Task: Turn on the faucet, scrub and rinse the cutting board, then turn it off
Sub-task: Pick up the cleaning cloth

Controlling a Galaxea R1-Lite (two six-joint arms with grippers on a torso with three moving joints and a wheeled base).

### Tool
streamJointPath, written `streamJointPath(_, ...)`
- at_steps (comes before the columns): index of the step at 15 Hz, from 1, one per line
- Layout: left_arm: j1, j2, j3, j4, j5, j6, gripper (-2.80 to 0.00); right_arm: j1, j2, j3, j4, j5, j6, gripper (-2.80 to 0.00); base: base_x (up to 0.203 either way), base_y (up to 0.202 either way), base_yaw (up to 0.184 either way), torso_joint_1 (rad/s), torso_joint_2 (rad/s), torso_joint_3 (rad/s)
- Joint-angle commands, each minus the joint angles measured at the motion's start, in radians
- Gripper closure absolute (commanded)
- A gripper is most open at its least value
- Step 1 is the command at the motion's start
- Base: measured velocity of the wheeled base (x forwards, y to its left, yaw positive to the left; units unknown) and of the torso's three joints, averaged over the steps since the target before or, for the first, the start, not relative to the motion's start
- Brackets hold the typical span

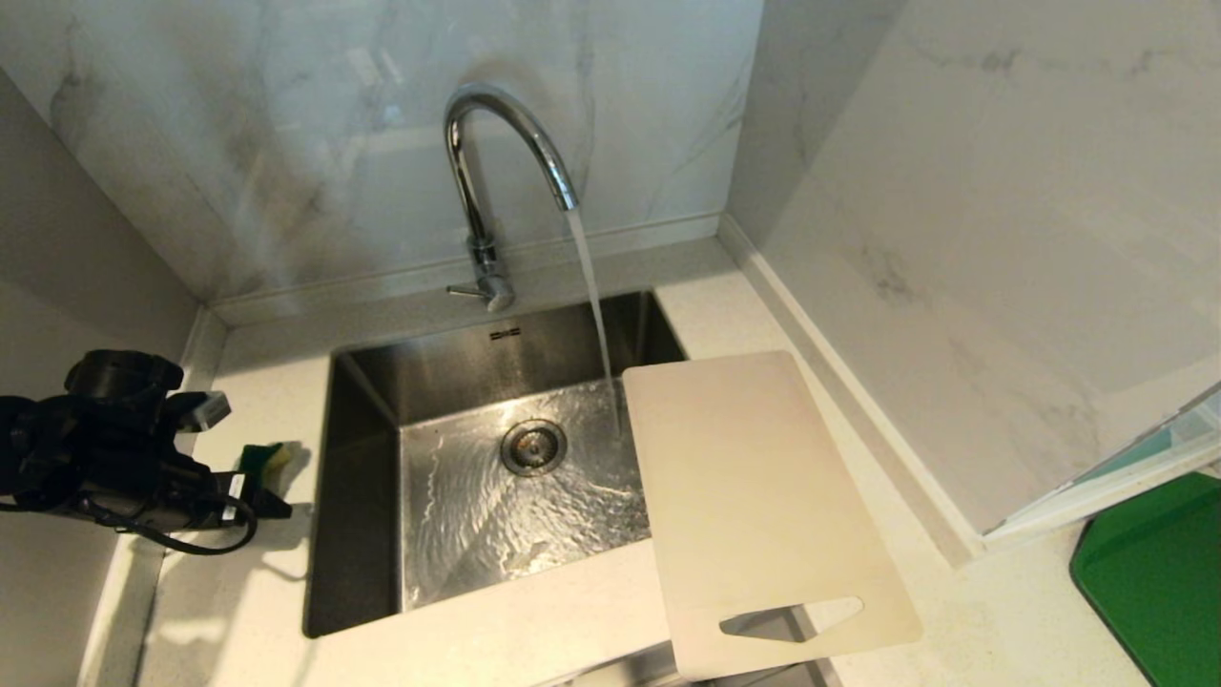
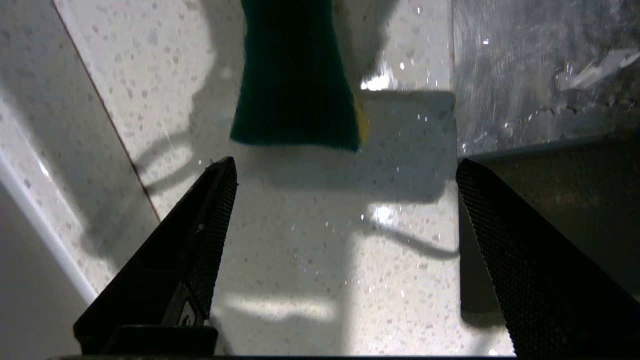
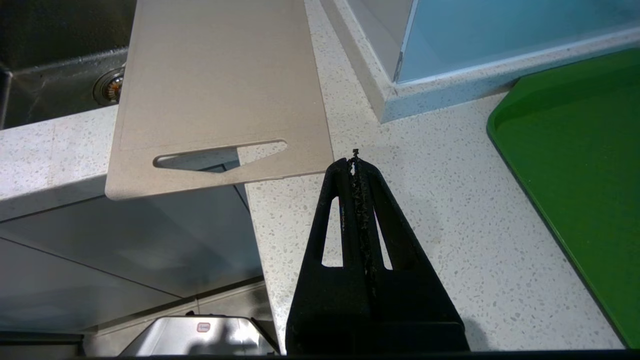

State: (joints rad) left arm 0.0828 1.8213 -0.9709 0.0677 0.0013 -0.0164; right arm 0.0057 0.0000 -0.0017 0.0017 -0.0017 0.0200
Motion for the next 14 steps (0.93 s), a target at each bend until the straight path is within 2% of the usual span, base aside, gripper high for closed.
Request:
streamJointPath(1,0.011,0.050,-0.043,0.000,0.000,0.000,-2.80,0.000,0.000,0.000,0.000,0.000,0.000,0.00,0.000,0.000,0.000,0.000,0.00,0.000)
streamJointPath(9,0.020,0.102,-0.132,0.003,0.002,0.000,-2.80,0.000,0.000,0.000,0.001,0.000,0.001,0.00,0.000,0.000,0.000,0.000,0.00,0.000)
streamJointPath(14,0.051,0.144,-0.189,0.009,-0.001,0.004,-2.80,0.000,0.000,0.000,0.001,0.000,0.001,0.00,0.000,0.000,0.000,0.000,0.00,0.000)
